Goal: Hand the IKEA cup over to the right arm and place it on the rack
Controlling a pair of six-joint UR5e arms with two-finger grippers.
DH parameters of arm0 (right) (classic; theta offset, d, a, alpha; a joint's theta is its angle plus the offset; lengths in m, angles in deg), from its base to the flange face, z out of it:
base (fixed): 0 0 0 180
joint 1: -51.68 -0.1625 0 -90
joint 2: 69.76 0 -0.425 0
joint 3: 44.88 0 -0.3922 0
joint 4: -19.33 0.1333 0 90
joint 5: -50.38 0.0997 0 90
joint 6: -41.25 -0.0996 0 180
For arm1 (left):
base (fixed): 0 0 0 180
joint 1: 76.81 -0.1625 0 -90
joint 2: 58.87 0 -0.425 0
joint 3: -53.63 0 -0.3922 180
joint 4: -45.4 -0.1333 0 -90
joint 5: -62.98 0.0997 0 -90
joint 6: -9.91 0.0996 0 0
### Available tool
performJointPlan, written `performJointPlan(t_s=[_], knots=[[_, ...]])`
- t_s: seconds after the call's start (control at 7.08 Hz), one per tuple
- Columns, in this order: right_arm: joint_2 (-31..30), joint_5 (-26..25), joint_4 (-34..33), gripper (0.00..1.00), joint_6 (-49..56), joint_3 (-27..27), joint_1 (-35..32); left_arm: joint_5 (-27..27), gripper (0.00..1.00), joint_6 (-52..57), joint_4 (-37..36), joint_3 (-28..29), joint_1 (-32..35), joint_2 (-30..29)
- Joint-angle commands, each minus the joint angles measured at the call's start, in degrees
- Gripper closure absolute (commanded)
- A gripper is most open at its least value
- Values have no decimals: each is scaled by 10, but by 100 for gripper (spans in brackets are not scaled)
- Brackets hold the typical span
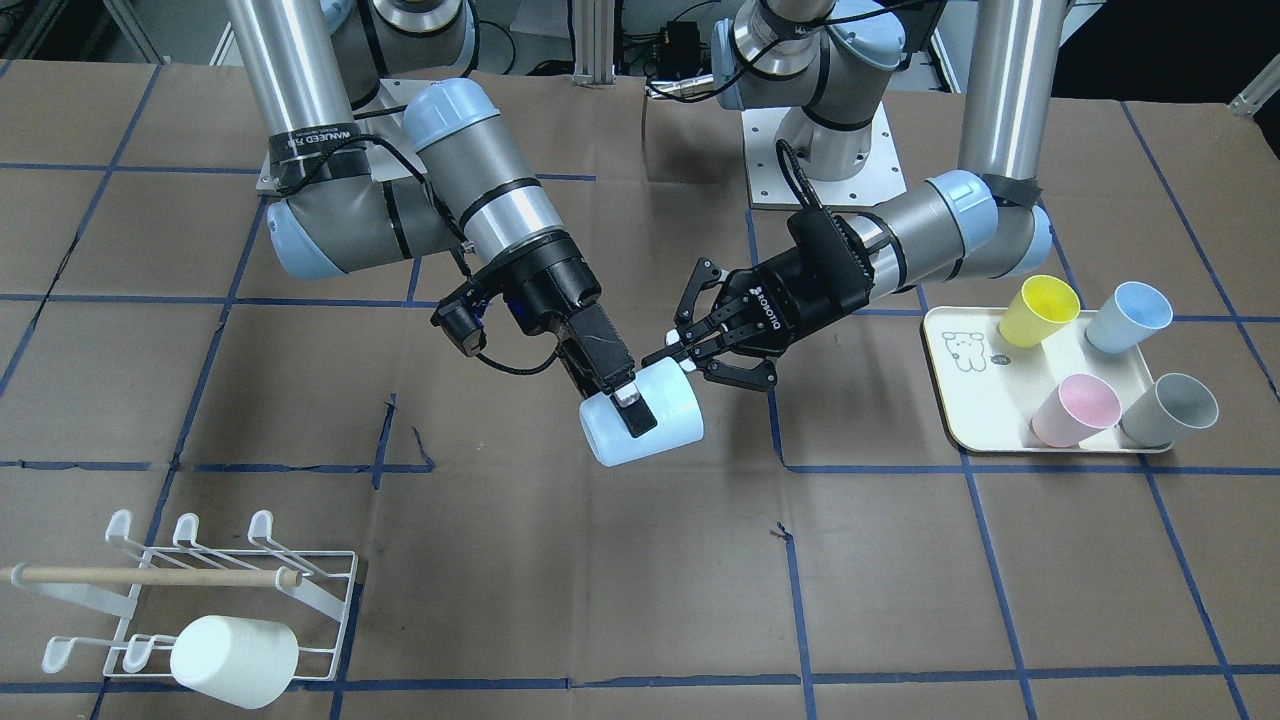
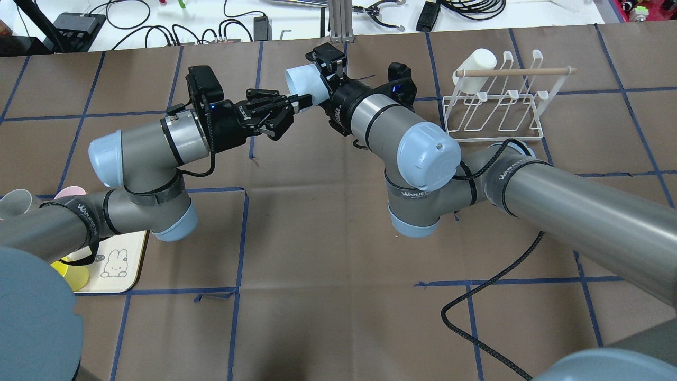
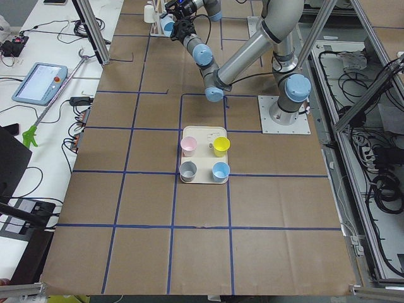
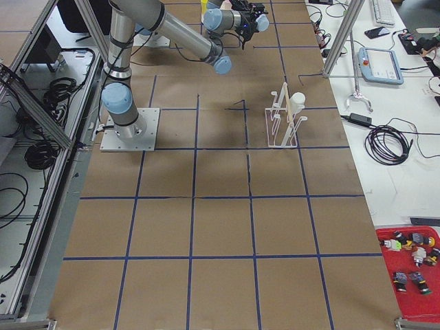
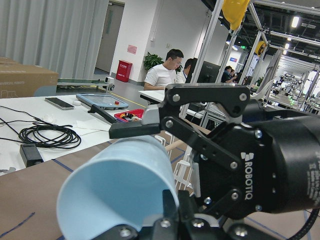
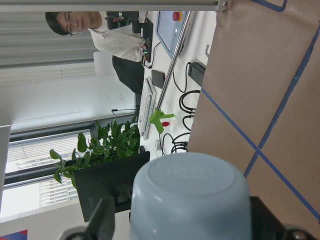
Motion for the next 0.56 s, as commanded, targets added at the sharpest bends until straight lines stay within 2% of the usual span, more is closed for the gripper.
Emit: performJointPlan(t_s=[0.0,0.28,0.42], knots=[[0,1,0,31,3,0,0,-1,89,0,0,0,0,0],[0,3,0,46,4,0,0,-1,88,0,0,0,0,1],[0,5,0,53,5,0,0,0,80,-1,1,0,0,1]])
